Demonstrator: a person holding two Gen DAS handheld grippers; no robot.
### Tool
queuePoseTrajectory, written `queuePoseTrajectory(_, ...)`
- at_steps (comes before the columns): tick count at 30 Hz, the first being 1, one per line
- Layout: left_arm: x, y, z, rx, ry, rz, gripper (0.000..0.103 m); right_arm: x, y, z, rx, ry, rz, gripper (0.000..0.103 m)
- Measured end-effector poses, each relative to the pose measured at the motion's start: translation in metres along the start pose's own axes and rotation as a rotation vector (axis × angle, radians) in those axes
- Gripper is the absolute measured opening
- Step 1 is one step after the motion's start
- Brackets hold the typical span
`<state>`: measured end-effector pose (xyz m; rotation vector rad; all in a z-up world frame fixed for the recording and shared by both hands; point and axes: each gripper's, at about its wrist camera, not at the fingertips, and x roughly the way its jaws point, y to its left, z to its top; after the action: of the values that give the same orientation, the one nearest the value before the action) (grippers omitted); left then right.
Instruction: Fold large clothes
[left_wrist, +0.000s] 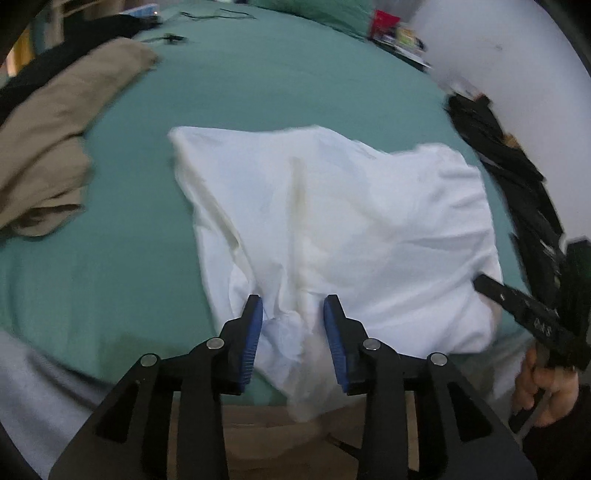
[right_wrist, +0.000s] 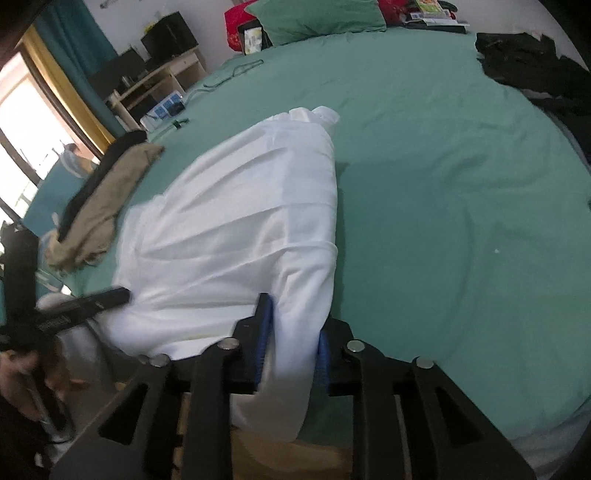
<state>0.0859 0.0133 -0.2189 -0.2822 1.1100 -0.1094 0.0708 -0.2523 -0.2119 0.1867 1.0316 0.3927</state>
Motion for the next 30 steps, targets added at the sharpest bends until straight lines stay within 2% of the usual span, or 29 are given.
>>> queuePoseTrajectory(2,-0.006,0.01,0.001,-0.046,-0.016,0.056,0.037,-0.002,-0.007,-0.002,0.029,-0.008,0.019,0.029)
queuePoseTrajectory(4,-0.01,0.022,0.003,-0.085,-0.037,0.083,0.042,-0.006,-0.013,-0.001,0.055,-0.022,0.03,0.032)
queuePoseTrajectory(6,-0.015,0.032,0.009,-0.115,-0.061,0.102,0.054,-0.012,-0.015,0.001,0.056,-0.045,0.021,0.038)
queuePoseTrajectory(9,-0.017,0.042,0.02,-0.134,-0.088,0.104,0.056,-0.024,-0.016,0.004,0.046,-0.099,-0.005,0.041)
queuePoseTrajectory(13,-0.014,0.043,0.031,-0.132,-0.106,0.092,0.058,-0.037,-0.021,0.009,0.066,-0.169,0.003,0.045)
queuePoseTrajectory(19,0.007,0.053,0.045,-0.164,-0.108,0.097,0.06,-0.034,-0.027,0.018,0.087,-0.171,-0.022,0.047)
queuePoseTrajectory(22,0.019,0.057,0.047,-0.198,-0.109,0.065,0.06,-0.028,-0.025,0.021,0.089,-0.165,-0.029,0.047)
queuePoseTrajectory(26,0.024,0.061,0.047,-0.224,-0.138,-0.013,0.068,-0.021,-0.029,0.023,0.09,-0.15,-0.027,0.048)
queuePoseTrajectory(28,0.027,0.059,0.049,-0.211,-0.123,-0.077,0.068,-0.017,-0.03,0.023,0.094,-0.14,-0.026,0.05)
queuePoseTrajectory(30,0.031,0.056,0.051,-0.202,-0.091,-0.223,0.068,-0.014,-0.032,0.024,0.1,-0.136,-0.027,0.053)
